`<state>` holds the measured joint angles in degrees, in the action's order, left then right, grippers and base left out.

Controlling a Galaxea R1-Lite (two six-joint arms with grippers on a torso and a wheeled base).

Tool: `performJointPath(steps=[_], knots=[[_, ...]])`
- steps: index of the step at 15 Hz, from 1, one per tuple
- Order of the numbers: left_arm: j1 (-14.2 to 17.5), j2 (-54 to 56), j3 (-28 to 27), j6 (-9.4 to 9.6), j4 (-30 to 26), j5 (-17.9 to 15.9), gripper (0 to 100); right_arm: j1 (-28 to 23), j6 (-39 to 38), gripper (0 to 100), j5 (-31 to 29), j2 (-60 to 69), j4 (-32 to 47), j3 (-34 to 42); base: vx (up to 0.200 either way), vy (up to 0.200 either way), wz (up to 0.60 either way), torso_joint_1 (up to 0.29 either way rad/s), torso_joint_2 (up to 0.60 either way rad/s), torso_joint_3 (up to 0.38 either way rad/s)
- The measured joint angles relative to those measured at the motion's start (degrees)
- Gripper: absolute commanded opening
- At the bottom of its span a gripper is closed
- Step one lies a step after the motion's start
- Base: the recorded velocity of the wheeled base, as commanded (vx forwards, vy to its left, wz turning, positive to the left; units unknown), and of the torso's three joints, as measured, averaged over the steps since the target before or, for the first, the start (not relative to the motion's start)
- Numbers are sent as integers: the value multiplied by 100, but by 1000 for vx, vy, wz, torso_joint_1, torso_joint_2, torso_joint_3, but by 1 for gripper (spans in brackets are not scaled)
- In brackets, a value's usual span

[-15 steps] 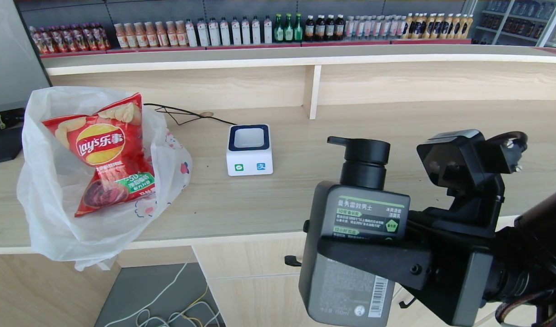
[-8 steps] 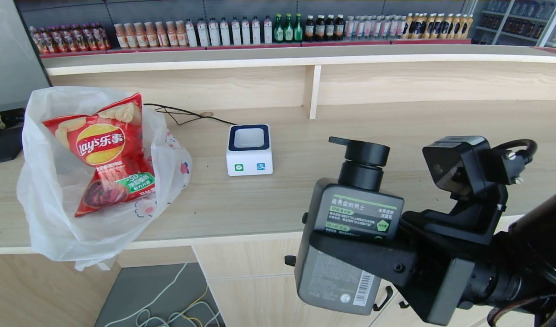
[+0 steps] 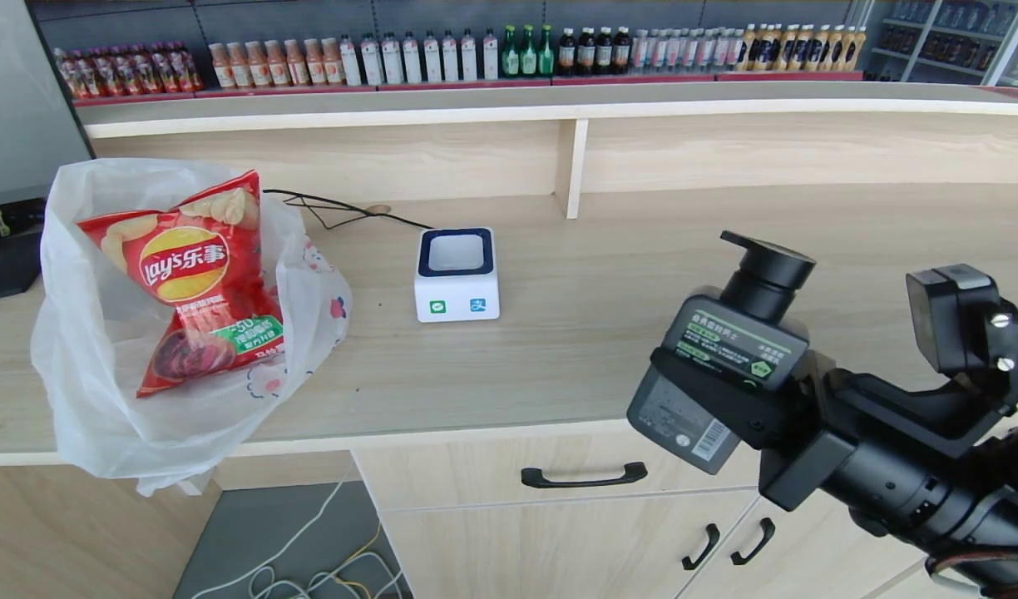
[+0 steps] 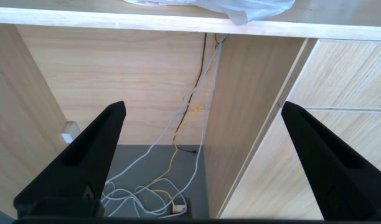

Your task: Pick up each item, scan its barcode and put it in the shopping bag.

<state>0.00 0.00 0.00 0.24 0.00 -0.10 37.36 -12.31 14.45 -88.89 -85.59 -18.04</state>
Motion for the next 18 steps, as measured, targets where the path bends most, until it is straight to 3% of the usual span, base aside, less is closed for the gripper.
performJointPath(steps=[2, 5, 9, 16, 18], knots=[[0, 0, 0, 11, 0, 0, 100, -230, 586, 0, -690, 56, -189, 143, 0, 0, 0, 0, 0, 0], [-5, 0, 0, 9, 0, 2, 100, -349, 1002, 0, -1068, 67, -323, 68, 0, 0, 0, 0, 0, 0], [-2, 0, 0, 16, 0, 0, 100, -534, 1922, 0, -1991, 11, -347, -128, 0, 0, 0, 0, 0, 0], [0, 0, 0, 5, 0, 0, 100, -636, 2263, 0, -2687, -280, -443, -649, 0, 0, 0, 0, 0, 0], [0, 0, 0, 7, 0, 0, 100, -636, 2260, 0, -2703, -363, -440, -681, 0, 200, 0, 0, 0, 0]])
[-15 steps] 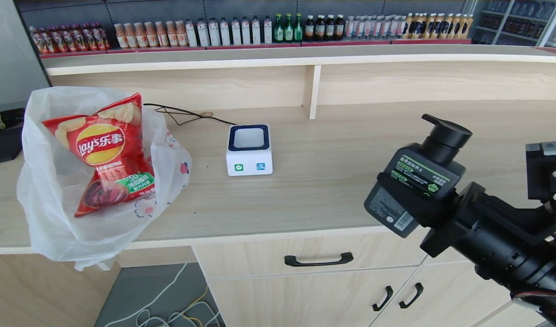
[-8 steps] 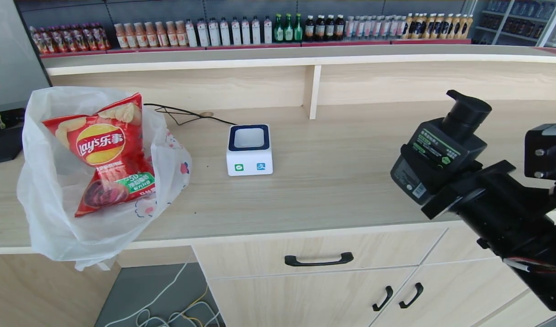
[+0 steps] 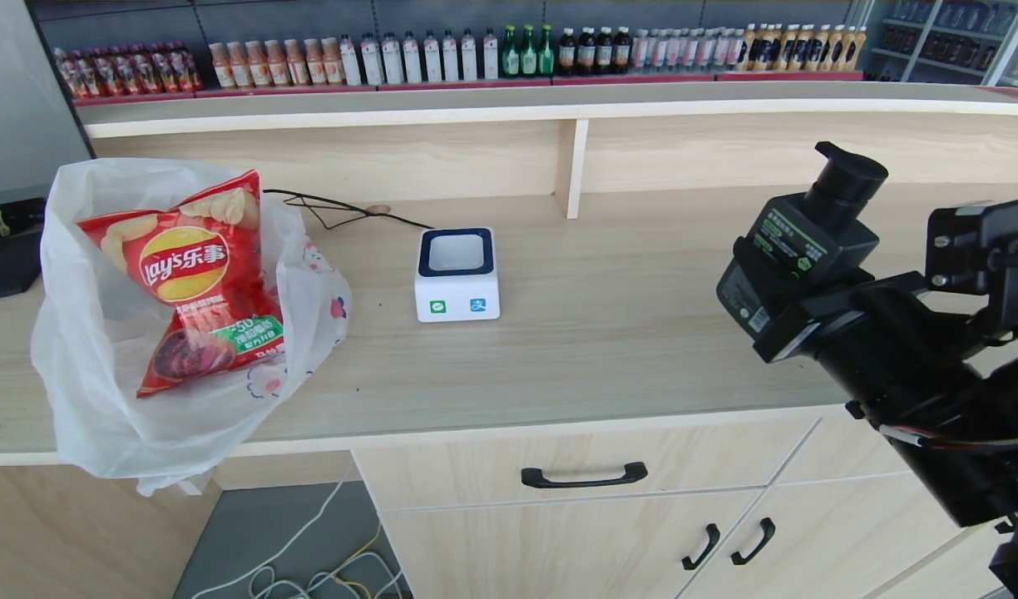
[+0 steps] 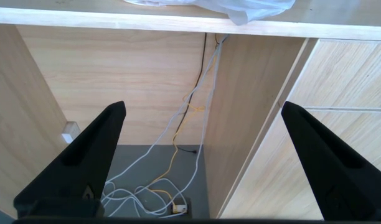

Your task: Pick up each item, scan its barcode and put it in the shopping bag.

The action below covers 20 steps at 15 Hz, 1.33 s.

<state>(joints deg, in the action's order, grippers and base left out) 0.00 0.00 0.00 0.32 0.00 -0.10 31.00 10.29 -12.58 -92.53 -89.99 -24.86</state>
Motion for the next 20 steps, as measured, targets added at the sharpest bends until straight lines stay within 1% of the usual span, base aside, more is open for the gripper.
performJointPath(steps=[5, 15, 20], knots=[[-10, 0, 0, -7, -11, 2, 100, -38, -13, 0, -2, -141, -17, -173, 0, 200, 0, 2, 0, 0], [-2, 0, 0, -22, -2, 0, 100, -176, -9, 0, -6, -160, -2, -229, 0, 200, 0, 0, 2, 4], [0, 0, 0, -5, 0, 0, 100, -187, -6, 0, -22, -146, 5, -247, 0, 0, 0, 0, 0, 0]])
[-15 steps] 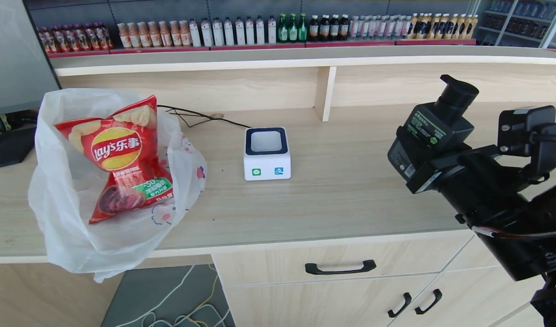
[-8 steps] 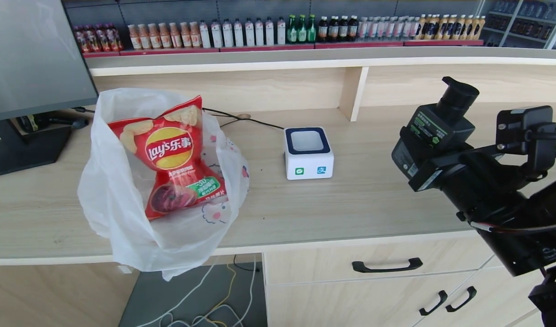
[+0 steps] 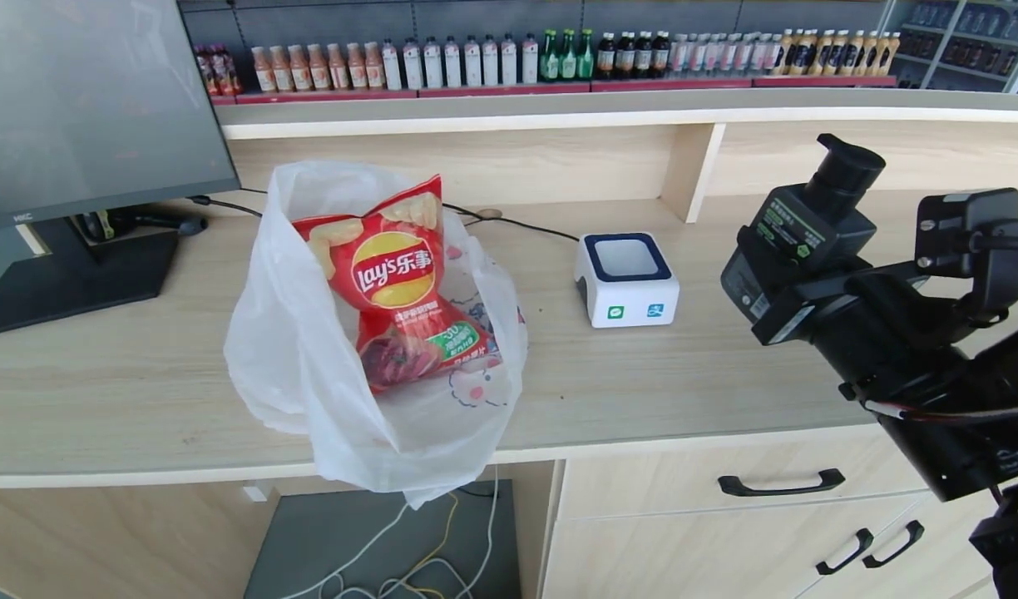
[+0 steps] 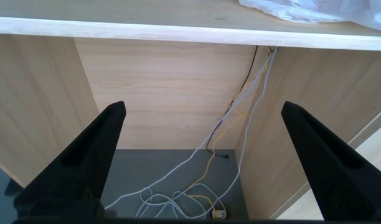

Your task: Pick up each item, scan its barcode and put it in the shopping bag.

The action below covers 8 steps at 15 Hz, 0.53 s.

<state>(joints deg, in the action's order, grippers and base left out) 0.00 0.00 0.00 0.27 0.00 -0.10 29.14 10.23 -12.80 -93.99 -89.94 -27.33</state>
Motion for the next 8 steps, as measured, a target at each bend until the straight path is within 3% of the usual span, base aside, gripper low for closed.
performJointPath(steps=[8], knots=[[-5, 0, 0, -2, 0, 0, 100, 22, 127, 0, 158, -5, 6, -266, 0, 0, 0, 0, 0, 0]])
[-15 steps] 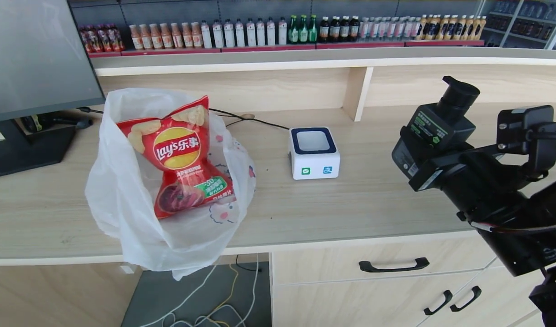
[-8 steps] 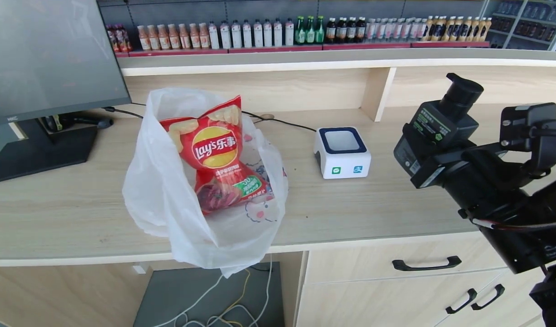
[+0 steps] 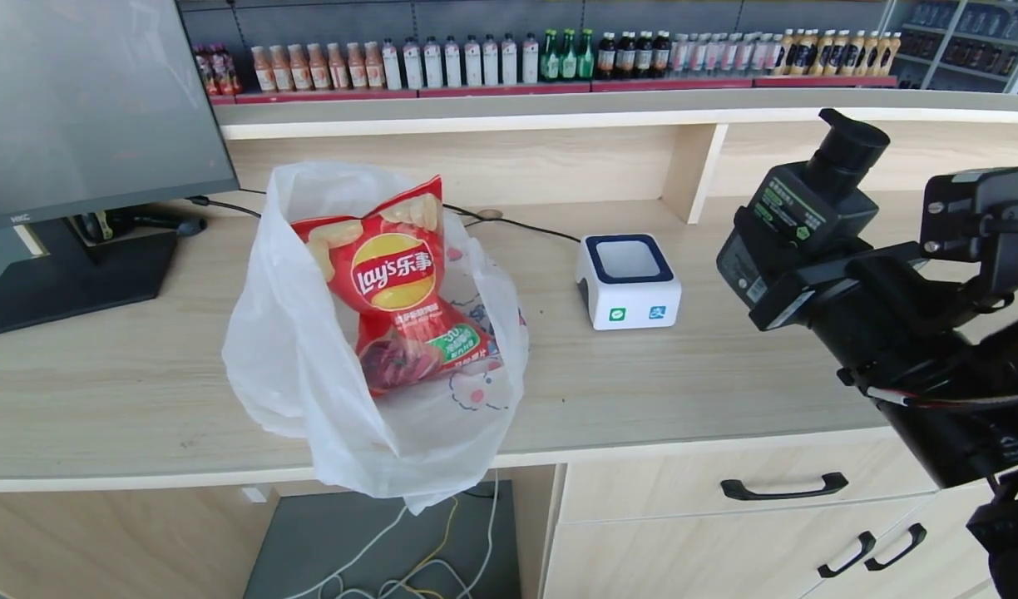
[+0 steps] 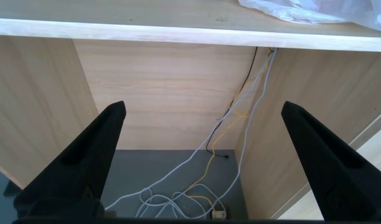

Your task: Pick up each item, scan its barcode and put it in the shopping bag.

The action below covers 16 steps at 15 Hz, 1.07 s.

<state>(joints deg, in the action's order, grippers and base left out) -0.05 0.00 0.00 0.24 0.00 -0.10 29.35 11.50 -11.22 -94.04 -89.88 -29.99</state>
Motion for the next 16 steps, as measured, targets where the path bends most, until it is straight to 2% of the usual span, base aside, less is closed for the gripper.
performJointPath(steps=[2, 5, 8, 10, 16], knots=[[0, 0, 0, 0, 0, 0, 100, 5, 148, 0, 22, -59, 297, -501, 0, 0, 0, 0, 0, 0], [0, 0, 0, 0, 0, 0, 100, 13, 449, 0, 205, -146, 1412, -1312, 0, 0, 0, 0, 0, 0], [0, 0, 0, 2, 0, 0, 100, -229, 827, 0, 967, -205, 2308, -2015, 0, 0, 0, 0, 0, 0], [2, 0, 0, 0, 0, 0, 100, -508, 1073, 0, 1310, -268, 2395, -2287, 0, 0, 0, 0, 0, 0], [2, 0, 0, 2, 0, 0, 100, -1112, 2334, 0, 2900, -731, 2367, -2955, 0, 0, 0, 0, 0, 0]])
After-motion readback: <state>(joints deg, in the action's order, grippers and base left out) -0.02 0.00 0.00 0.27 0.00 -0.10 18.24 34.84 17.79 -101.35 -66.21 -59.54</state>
